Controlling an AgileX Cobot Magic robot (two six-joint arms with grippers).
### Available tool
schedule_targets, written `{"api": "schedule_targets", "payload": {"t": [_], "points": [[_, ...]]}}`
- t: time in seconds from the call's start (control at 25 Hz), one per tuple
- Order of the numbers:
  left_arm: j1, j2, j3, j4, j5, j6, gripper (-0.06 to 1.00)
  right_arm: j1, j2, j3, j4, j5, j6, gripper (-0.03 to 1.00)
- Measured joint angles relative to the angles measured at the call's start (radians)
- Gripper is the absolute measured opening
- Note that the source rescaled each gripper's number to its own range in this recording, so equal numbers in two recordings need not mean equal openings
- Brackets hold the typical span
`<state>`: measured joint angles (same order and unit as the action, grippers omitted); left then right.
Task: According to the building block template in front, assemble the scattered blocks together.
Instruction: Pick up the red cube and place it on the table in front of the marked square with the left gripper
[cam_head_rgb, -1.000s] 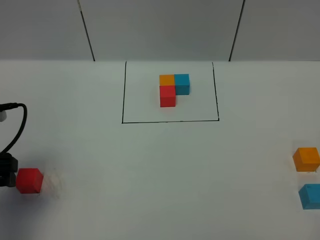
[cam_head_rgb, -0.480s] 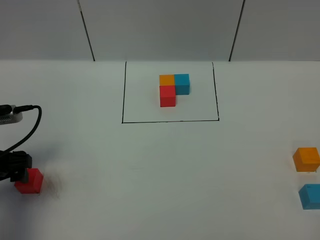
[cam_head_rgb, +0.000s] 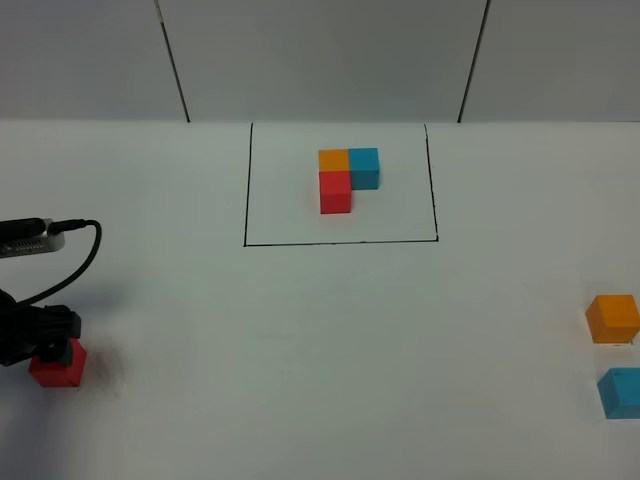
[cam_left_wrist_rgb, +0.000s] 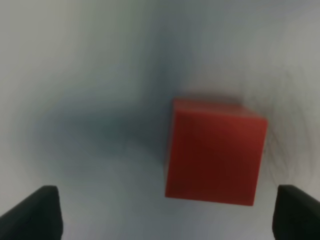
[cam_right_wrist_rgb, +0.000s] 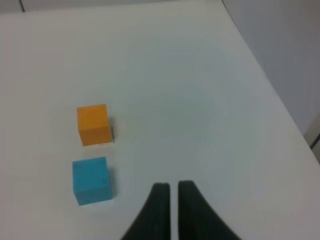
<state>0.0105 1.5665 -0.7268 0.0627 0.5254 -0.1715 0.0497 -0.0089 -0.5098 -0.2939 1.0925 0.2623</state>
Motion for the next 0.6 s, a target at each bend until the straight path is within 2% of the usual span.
{"api": "schedule_targets", "payload": {"t": [0.6], "points": [[0.000,0.093,0.002,-0.025,-0.094,0.033,0.96,0.000,0.000,0.000,0.000,0.000,0.000,0.01]]}}
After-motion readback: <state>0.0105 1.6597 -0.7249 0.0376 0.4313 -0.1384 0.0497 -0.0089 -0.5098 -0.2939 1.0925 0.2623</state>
